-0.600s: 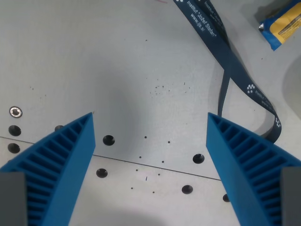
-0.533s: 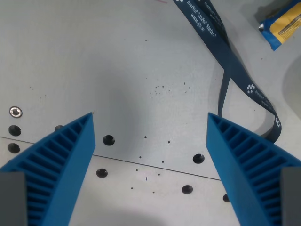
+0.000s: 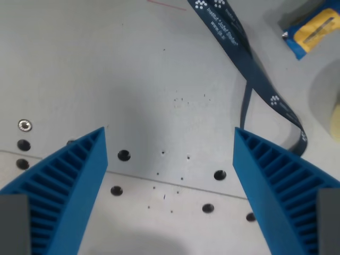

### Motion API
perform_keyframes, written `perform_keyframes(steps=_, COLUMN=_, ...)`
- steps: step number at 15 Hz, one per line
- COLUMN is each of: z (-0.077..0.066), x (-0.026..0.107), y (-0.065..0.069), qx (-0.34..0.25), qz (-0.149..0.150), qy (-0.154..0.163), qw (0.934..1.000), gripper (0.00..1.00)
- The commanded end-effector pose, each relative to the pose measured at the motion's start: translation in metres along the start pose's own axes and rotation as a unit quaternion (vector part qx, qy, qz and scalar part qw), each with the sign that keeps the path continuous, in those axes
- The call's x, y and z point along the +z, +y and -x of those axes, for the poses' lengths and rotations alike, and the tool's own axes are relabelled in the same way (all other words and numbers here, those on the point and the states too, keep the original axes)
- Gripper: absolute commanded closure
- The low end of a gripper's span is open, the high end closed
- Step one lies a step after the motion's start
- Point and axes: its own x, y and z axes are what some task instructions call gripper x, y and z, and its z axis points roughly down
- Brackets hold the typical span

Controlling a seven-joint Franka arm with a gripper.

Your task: Move in base positive z

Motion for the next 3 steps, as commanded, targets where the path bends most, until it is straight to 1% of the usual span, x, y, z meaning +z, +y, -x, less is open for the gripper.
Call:
perform_keyframes(steps=1, z=0.0039, x=-0.0193, y=-0.0002, qx=0.0, qz=-0.001, qy=-0.005, qw=1.0, gripper=0.0)
perform_keyframes(steps=3, z=0.0038, x=-0.0293, y=0.0, qx=0.0, qz=-0.001, qy=-0.005, qw=1.0, gripper=0.0)
